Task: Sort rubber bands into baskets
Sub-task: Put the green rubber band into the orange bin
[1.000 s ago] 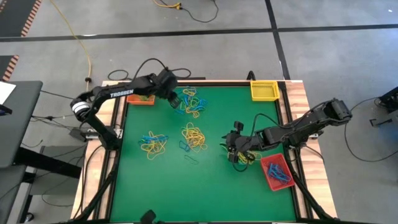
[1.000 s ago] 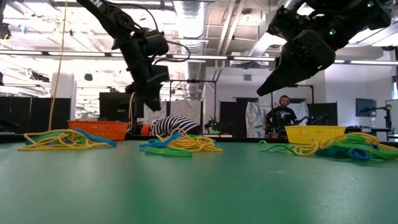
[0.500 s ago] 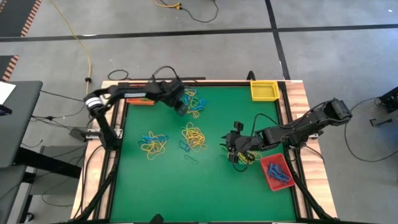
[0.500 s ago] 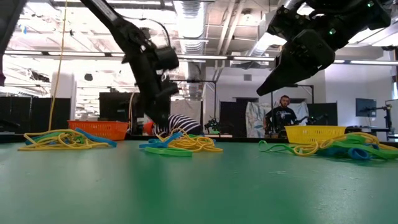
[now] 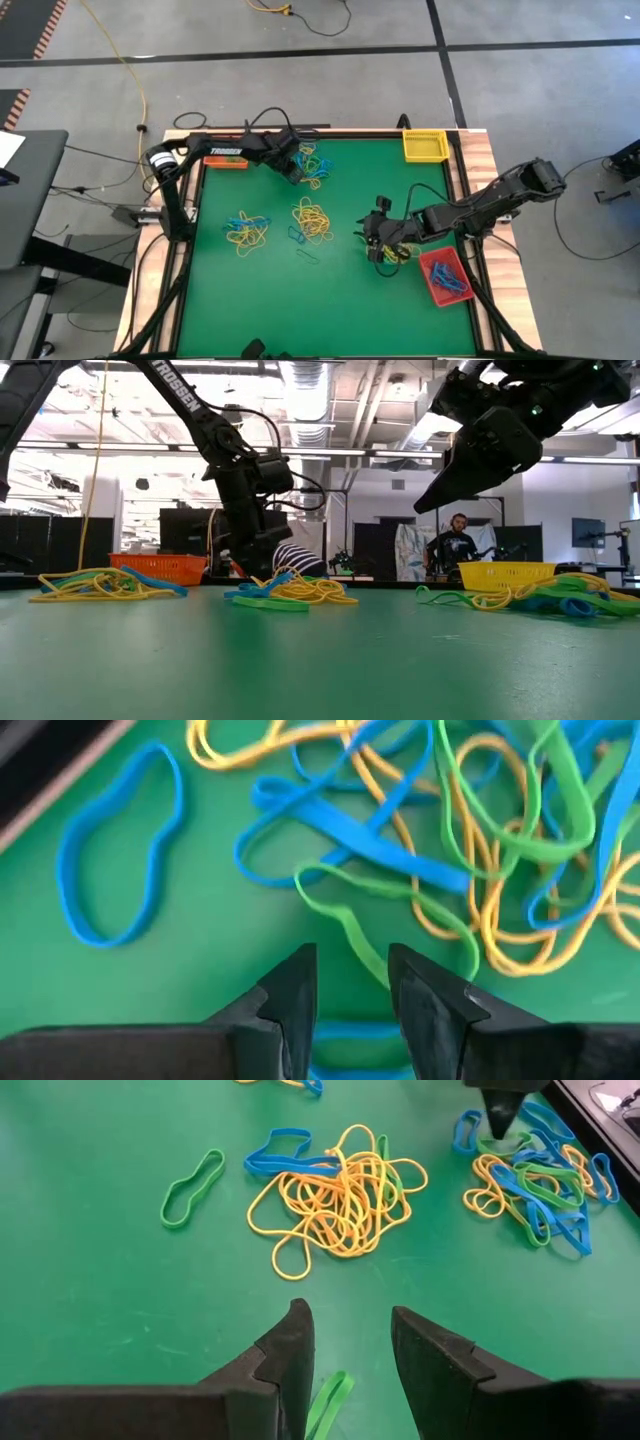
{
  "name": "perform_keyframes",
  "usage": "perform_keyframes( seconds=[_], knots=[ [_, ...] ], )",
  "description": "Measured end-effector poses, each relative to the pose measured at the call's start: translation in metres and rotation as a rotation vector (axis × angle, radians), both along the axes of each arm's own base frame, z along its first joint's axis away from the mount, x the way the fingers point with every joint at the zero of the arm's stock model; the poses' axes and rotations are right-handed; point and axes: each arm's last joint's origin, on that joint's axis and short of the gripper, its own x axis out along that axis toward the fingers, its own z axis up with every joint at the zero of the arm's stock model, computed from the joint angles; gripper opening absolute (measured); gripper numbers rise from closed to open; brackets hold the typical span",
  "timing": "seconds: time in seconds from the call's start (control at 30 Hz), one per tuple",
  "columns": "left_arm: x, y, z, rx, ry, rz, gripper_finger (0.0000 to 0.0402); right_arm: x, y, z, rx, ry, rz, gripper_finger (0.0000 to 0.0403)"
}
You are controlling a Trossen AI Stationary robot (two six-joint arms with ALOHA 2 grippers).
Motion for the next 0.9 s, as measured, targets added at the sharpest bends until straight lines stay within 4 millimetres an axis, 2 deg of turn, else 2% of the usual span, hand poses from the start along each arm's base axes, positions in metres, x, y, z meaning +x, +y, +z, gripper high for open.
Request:
perform_keyframes(
  seconds=[0.53,0.77,0.9],
  knots=[
    [-0.006,0.017,0.003,-0.022,-0.091,0.075,0.0114,0.0,0.0,0.0,0.001,-0.005,0.0,0.0164],
    [-0.002,0.018,-0.022,-0.067,-0.016,0.076,0.0114,0.0,0.0,0.0,0.002,-0.004,0.0,0.0164],
    [0.002,0.018,-0.022,-0.049,-0.011,0.055,0.0109,0.0,0.002,0.0,0.004,-0.002,0.005,0.0164]
  ],
)
